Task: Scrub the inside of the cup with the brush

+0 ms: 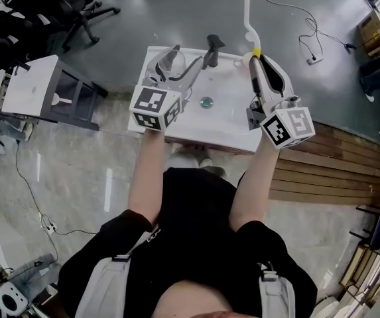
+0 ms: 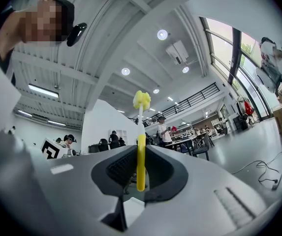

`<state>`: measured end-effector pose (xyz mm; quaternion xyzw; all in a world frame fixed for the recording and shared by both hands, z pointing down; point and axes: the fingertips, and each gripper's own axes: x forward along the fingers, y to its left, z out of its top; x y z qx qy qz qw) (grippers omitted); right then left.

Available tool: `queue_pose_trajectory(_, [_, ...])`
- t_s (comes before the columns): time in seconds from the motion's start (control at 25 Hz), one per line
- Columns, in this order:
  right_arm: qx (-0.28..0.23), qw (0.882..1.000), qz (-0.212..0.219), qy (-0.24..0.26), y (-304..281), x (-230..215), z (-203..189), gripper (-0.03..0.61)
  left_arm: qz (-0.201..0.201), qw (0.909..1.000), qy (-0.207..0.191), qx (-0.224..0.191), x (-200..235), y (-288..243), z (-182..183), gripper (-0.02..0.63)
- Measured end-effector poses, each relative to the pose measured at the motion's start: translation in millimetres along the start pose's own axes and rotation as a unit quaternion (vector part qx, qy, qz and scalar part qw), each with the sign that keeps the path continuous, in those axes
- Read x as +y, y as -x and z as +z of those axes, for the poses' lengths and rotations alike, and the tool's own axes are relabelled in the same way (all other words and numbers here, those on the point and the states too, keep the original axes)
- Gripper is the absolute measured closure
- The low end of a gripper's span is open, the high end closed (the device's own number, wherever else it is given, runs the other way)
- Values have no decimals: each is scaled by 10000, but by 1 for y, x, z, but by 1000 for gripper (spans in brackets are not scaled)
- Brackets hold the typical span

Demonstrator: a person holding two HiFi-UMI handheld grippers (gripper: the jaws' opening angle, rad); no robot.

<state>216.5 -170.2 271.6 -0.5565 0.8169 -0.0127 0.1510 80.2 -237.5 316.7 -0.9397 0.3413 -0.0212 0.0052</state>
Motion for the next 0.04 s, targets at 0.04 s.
queue_pose_trajectory(0.04, [7, 10000, 2, 5, 0, 0, 0, 531, 0, 10000, 0, -1, 0, 0, 0, 345])
